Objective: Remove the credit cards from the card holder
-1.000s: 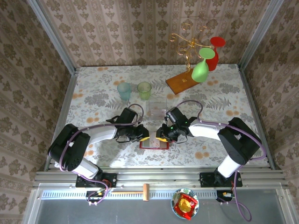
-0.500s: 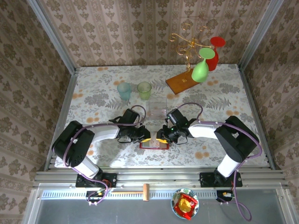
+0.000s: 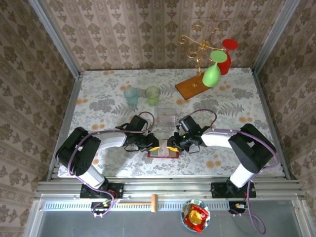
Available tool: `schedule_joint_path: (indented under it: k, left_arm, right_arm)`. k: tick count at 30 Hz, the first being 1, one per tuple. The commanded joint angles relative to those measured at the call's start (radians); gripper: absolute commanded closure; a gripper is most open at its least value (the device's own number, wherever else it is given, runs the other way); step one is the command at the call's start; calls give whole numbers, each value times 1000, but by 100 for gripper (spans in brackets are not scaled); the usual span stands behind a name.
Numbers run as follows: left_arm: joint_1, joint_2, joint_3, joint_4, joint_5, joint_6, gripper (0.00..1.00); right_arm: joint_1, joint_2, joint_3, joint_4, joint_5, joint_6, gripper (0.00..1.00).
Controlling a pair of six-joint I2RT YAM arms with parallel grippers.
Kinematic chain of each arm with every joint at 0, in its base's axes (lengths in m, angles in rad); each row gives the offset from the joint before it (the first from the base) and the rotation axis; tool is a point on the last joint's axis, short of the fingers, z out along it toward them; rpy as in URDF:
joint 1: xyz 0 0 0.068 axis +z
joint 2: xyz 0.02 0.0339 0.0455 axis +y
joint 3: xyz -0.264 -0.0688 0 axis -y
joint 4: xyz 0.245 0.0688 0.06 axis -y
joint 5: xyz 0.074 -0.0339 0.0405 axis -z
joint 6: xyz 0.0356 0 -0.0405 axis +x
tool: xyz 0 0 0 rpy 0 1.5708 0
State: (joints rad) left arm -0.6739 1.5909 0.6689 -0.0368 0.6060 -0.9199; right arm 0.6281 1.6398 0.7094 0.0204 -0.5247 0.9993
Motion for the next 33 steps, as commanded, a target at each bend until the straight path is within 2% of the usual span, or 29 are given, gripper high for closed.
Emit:
schedule_joint_path:
  k: [1,12,25,33]
  left_arm:
    - [-3,25,6,-45,-2,16,84]
    - [-3,27,3,-45,1,17,84]
    - [-3,28,1,-48,0,13,85]
    - [-4,27,2,-48,0,13,85]
  right_arm:
    - [-4,-3,-14,11,-3,-2,73]
    - [-4,41,2,27,-43,-6,74]
    - [-2,-14,29,-106,37,-81,72]
    - [2,29,17,-25,-16,-61,74]
